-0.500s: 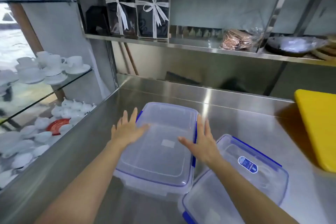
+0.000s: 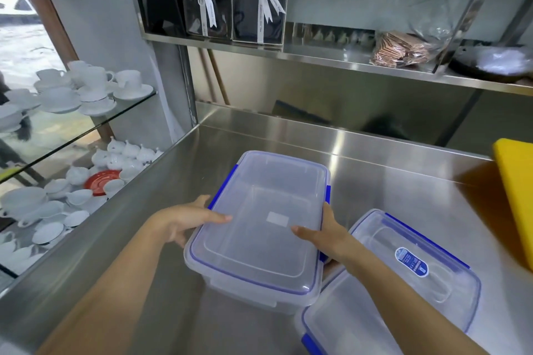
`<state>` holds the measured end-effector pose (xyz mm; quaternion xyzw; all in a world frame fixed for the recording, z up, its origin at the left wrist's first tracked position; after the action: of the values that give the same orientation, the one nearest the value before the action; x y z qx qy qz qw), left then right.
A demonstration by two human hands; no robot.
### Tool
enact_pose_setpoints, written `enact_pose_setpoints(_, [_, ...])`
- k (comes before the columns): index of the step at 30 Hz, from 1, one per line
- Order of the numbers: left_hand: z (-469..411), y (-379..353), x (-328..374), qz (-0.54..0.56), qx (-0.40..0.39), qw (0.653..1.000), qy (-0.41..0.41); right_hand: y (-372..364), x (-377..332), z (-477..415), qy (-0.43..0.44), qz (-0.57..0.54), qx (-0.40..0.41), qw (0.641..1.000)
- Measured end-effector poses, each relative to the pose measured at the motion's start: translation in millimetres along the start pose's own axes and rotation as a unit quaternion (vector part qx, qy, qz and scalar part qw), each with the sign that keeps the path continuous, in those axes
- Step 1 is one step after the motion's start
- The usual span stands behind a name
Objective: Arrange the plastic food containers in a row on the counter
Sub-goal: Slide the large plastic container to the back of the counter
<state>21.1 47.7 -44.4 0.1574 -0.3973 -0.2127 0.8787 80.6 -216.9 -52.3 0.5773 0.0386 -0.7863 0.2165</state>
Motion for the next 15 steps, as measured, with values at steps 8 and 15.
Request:
enact_pose_setpoints(8, [-3,-3,-7,0.041,-0.047,0.997,-0.053,1,-4,-2,0.017,-0.04,-0.011,0.999])
enact_pose_setpoints(15, [-18,4,-6,0.089,-0.002,0.993,-0.075,-1,-12,-20,0.032,-0.071,-0.002,0.997])
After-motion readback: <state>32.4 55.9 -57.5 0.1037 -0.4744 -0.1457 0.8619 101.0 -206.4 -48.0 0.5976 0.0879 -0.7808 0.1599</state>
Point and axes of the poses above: each hand's wrist, its own z-axis away from the middle knuckle, its own y-axis out of the back of the hand, x = y × z, the point moved 7 cm from there along -z, towards the middle knuckle, and after that the axes turned 12 degrees about -z, right-handed, at the moved point
